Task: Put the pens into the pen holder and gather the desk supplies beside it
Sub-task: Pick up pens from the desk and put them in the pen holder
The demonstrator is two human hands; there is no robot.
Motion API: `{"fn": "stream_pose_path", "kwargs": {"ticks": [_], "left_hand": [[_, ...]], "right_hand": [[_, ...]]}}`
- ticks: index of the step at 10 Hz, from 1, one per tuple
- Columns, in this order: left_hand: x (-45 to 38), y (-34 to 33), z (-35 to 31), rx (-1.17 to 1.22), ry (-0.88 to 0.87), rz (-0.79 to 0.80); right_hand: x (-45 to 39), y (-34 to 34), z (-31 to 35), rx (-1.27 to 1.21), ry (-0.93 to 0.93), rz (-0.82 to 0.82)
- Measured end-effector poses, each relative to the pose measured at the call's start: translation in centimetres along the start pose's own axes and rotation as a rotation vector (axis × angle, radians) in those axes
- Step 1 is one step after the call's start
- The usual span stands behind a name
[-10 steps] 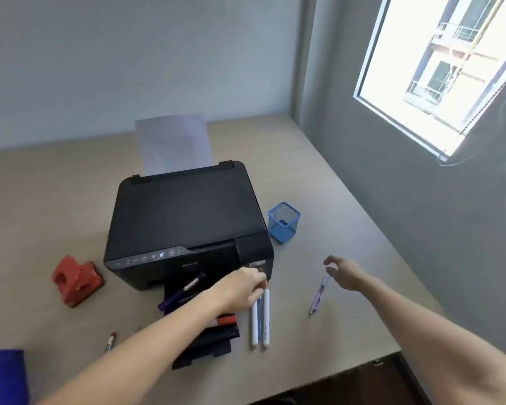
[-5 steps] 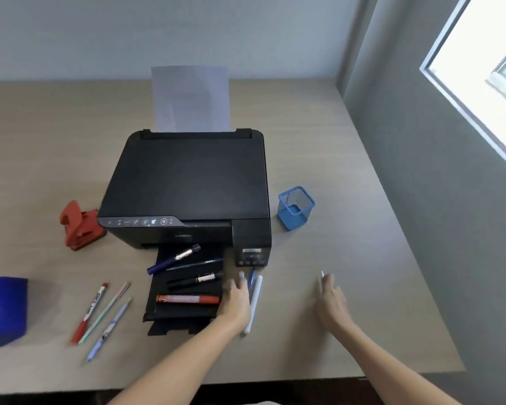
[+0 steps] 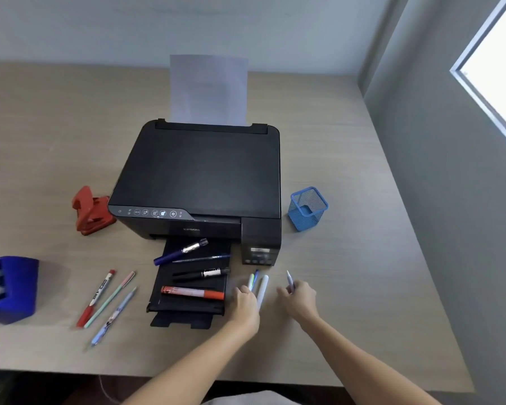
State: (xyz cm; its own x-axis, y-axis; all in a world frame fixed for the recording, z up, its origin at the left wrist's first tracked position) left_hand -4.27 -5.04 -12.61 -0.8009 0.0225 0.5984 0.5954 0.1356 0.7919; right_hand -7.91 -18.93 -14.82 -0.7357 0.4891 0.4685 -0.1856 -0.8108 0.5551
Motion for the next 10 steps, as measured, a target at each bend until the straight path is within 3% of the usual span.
{"fn": "stream_pose_path", "kwargs": {"ticks": [2, 3, 5, 7, 9, 10], "left_hand": [[2.4, 1.3, 1.4, 0.009, 0.0, 0.102], [3.9, 4.1, 2.7, 0.036, -0.094, 0.087], [5.5, 10.0, 1.3, 0.046, -0.232, 0.163], [5.4, 16.8, -8.9, 0.012, -0.462, 0.045], [-0.8, 18.8, -18.0, 0.008, -0.343, 0.082], [-4.8, 18.2, -20.5, 0.029, -0.197, 0.048]], "right_hand": [[-0.5, -2.0, 2.3, 0.178, 0.042, 0.04], [-0.8, -1.9, 3.2, 0.311, 0.037, 0.079], [-4.6, 1.9, -1.5, 0.357, 0.107, 0.067], [-7.2, 12.6, 2.3, -0.229, 0.188, -0.346], [-11.0, 18.0, 10.3, -0.71, 0.315, -0.398], [-13.1, 17.7, 10.9, -0.678, 0.26, -0.426]]}}
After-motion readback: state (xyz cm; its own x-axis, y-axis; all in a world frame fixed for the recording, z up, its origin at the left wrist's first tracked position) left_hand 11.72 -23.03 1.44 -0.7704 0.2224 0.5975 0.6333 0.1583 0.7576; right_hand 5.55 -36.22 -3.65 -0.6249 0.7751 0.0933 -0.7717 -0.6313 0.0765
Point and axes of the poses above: each hand's wrist, its own x-axis away from the middle knuckle, its own y-axis out of the back of the hand, z = x × y, the point moved 4 cm from there along -x, towards the middle knuckle, and after that the axes turned 10 degrees about y, right-handed, at the moved point
